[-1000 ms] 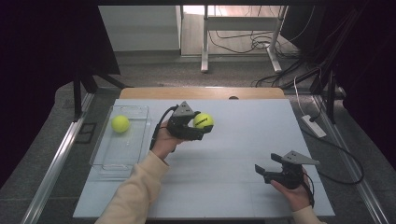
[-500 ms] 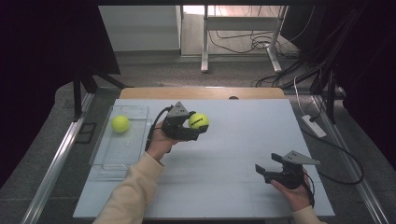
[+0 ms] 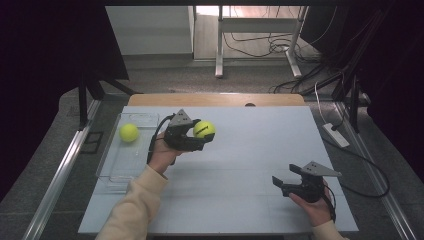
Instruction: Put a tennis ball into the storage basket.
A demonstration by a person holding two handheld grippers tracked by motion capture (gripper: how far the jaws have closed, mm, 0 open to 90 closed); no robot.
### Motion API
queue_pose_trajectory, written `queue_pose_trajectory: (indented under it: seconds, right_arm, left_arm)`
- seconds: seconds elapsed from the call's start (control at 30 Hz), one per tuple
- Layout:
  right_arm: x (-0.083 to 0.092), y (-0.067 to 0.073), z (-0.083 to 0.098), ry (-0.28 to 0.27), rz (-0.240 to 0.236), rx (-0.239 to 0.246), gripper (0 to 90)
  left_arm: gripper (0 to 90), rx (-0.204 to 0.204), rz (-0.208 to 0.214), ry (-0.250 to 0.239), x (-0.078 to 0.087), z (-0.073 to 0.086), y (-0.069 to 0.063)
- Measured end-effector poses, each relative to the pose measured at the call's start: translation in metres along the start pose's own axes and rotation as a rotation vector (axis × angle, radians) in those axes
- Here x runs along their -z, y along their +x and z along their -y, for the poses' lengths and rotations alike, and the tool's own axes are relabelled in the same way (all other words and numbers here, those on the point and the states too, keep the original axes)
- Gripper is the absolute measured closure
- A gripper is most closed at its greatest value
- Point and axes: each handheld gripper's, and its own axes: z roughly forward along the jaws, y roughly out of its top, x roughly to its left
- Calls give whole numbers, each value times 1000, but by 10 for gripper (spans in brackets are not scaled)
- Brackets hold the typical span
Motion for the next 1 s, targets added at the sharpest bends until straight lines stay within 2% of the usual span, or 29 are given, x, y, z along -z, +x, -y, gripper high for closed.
queue_pose_trajectory:
  seconds: [0.6, 1.0]
  right_arm:
    - [-2, 2, 0, 4, 0, 5, 143]
    - [-2, 2, 0, 6, 2, 6, 143]
  left_arm:
    - [266, 32, -46, -6, 20, 15, 13]
    - [266, 67, -77, -21, 36, 27, 24]
